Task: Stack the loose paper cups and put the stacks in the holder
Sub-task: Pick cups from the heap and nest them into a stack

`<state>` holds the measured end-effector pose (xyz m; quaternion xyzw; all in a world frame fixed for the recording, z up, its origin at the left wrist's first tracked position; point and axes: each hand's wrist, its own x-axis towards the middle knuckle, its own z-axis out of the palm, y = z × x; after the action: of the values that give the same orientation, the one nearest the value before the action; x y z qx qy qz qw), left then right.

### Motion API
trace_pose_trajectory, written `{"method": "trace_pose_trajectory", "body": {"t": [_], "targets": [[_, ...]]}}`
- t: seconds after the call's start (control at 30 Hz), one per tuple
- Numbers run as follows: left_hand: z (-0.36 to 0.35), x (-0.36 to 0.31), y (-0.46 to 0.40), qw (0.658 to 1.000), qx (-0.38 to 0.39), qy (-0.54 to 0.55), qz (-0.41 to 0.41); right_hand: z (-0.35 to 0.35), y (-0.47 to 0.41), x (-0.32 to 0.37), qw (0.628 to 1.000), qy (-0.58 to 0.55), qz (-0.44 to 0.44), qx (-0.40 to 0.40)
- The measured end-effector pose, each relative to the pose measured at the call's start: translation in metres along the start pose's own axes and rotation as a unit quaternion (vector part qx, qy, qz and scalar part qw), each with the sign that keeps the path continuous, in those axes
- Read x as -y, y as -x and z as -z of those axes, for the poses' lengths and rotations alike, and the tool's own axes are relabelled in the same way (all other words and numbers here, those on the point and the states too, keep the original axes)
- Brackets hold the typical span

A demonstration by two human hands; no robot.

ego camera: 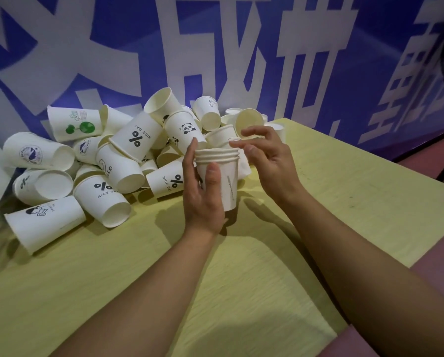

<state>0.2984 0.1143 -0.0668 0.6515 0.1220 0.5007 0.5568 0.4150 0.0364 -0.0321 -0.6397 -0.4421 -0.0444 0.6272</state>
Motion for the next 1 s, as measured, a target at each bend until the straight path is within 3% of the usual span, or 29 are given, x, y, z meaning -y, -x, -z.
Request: {"method": "trace_pose_trajectory", "body": {"t": [0.1,0.2,0.3,0.43,0.83,1.0], "targets": [[0.000,0.003,-0.002,0.999,-0.019,0.030,0.001,-0.002,-0.004,-0.010,0.995,0.079,0.005,-0.052],[0.001,0.004,-0.003,0.998,-0.027,0.047,0.017,0.003,-0.020,-0.022,0.978,0.177,-0.053,-0.100],[0.000,0.005,-0.003,0.999,-0.028,0.042,0.013,0.009,-0.039,-0.032,0.948,0.300,-0.086,-0.065],[-0.002,0.005,-0.002,0.999,-0.029,0.027,0.003,0.006,-0.047,-0.041,0.900,0.430,-0.060,0.034],[-0.003,0.003,0.003,1.000,-0.004,-0.003,-0.010,0.001,-0.062,-0.039,0.906,0.419,0.011,0.064],[-0.001,0.003,0.001,1.000,-0.005,-0.003,-0.006,0.004,-0.060,-0.042,0.912,0.408,0.041,0.011]]}}
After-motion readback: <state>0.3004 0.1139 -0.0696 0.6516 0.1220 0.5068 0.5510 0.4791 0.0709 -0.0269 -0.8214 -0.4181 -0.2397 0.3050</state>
